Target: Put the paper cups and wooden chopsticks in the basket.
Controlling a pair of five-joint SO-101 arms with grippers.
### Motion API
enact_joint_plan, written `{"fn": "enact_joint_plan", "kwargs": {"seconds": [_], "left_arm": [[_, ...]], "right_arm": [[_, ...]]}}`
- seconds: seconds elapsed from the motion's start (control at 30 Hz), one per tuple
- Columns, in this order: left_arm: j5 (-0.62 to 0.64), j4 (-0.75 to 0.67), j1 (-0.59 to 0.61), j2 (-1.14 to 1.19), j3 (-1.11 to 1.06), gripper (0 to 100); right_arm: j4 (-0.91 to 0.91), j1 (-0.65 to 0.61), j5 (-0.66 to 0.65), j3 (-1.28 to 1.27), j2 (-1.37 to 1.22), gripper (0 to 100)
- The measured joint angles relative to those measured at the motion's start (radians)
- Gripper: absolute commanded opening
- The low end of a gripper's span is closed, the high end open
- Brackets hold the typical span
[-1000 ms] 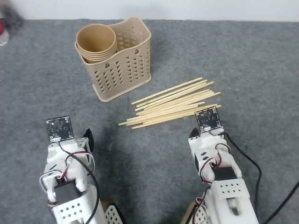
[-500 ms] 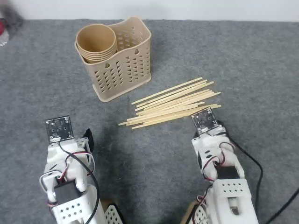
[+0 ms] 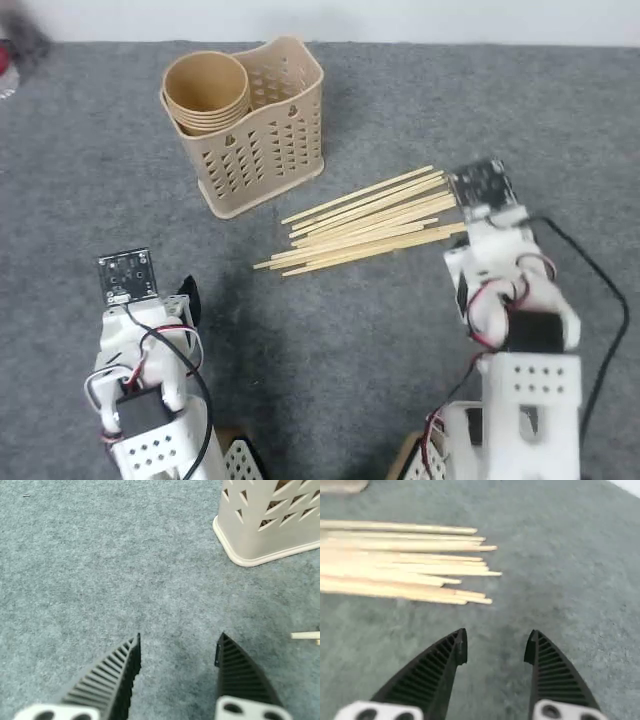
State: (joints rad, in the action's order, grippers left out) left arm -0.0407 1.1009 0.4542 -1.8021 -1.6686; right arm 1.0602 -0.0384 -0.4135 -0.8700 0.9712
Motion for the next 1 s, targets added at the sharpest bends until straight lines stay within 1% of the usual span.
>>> {"fn": "enact_joint_plan", "kwargs": {"seconds": [0.17,0.23,0.37,0.47,0.57,0.77,1.0], "left_arm": [[0.0,0.0,0.0,0.0,0.0,24],[0.0,0.0,0.0,0.0,0.0,24],[0.0,0.0,0.0,0.0,0.0,24],[0.0,0.0,0.0,0.0,0.0,24],[0.0,0.0,0.0,0.0,0.0,24],[0.0,0.0,0.0,0.0,0.0,24],[0.0,-0.006,0.0,0.0,0.0,24]], "right_arm": [[0.132,-0.044,-0.037,0.267,-0.281,20.3],[0.186,-0.069,-0.074,0.39,-0.422,20.3],[0.287,-0.141,-0.226,0.643,-0.727,20.3],[0.325,-0.201,-0.353,0.799,-0.931,20.2],[0.336,-0.245,-0.425,0.931,-1.094,20.2],[0.336,-0.302,-0.543,1.082,-1.307,20.2],[0.331,-0.364,-0.664,1.108,-1.499,20.2]]}}
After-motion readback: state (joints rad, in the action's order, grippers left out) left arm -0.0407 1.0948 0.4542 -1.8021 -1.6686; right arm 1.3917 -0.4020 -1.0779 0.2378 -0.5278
